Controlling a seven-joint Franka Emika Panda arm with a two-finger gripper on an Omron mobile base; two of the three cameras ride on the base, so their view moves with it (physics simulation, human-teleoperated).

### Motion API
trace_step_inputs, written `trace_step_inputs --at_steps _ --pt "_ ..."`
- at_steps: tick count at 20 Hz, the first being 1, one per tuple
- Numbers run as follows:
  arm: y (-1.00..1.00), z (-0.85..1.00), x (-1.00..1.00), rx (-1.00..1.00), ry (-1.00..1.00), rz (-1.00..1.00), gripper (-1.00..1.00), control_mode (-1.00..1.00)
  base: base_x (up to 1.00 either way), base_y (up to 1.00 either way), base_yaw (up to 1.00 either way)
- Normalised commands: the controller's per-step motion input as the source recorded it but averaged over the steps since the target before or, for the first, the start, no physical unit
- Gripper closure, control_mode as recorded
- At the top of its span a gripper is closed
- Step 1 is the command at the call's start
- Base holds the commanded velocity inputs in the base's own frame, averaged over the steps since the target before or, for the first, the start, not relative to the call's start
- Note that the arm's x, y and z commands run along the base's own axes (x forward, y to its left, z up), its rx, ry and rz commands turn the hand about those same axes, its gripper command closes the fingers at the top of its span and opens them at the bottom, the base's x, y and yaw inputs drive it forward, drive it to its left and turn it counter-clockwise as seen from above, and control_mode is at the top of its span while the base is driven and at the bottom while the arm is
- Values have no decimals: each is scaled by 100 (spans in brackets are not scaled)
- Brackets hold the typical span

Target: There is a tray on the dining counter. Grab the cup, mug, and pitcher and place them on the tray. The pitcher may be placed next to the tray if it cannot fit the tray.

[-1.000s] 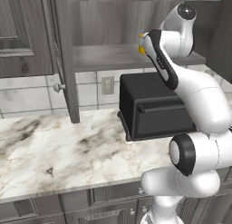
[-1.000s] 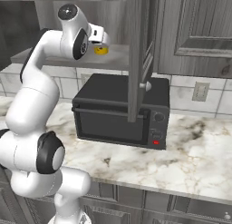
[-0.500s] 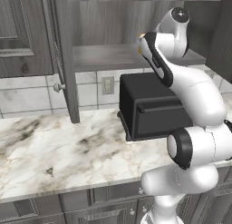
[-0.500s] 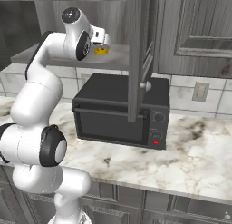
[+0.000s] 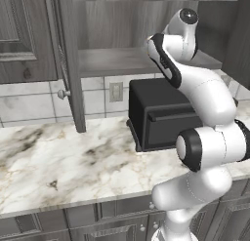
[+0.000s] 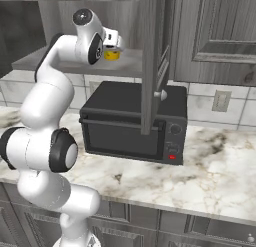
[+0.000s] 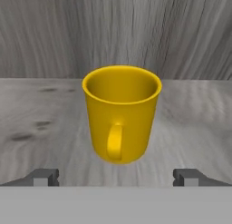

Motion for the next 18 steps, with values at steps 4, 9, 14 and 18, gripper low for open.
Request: trace_step_inputs --at_steps 4,9,14,18 --pt "0 0 21 0 0 0 -100 -100 0 0 0" --pt "0 0 20 0 0 0 -100 -100 0 0 0" --pt "0 0 20 0 0 0 -100 -100 0 0 0" --pt "0 0 16 0 0 0 -100 -100 0 0 0"
